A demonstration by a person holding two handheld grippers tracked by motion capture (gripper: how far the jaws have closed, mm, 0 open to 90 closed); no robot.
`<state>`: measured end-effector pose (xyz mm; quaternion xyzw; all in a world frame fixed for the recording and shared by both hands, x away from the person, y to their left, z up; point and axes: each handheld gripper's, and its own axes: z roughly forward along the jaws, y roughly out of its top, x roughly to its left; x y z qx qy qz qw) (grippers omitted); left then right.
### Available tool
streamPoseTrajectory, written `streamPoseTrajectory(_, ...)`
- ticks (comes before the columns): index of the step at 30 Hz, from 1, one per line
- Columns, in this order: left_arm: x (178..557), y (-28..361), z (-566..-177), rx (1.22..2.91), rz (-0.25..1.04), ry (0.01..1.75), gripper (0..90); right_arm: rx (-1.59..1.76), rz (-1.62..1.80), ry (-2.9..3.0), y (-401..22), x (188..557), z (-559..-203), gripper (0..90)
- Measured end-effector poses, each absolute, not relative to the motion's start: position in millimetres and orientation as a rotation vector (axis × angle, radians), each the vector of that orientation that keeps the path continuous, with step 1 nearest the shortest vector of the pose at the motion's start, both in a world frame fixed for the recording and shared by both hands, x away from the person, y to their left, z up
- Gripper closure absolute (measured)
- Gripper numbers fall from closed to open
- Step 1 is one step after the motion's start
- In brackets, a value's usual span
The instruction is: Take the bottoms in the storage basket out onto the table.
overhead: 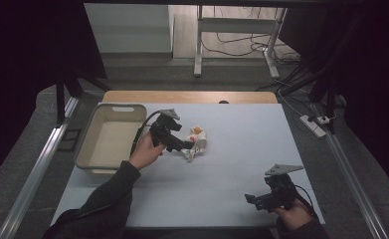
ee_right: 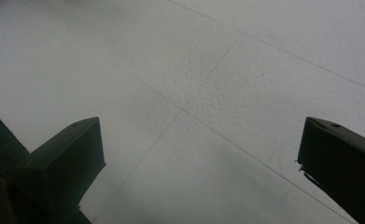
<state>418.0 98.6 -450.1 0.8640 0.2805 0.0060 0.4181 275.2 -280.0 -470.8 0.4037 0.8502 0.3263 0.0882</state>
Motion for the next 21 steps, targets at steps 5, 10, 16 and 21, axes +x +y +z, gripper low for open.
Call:
streamPoseTrajectory(5,416,102,-449,2.163,0.018,0.706,0.4,1.203,0.975,2.530,-280,275,-471,0.2)
streamPoseTrajectory(10,413,103,-449,2.172,0.019,0.699,0.5,1.200,0.975,2.529,-280,275,-471,0.3)
streamPoseTrajectory(16,410,105,-448,2.175,0.011,0.695,0.5,1.199,0.975,2.527,-280,275,-470,0.2)
streamPoseTrajectory(21,408,109,-448,2.167,0.001,0.702,0.5,1.198,0.975,2.528,-280,275,-470,0.2)
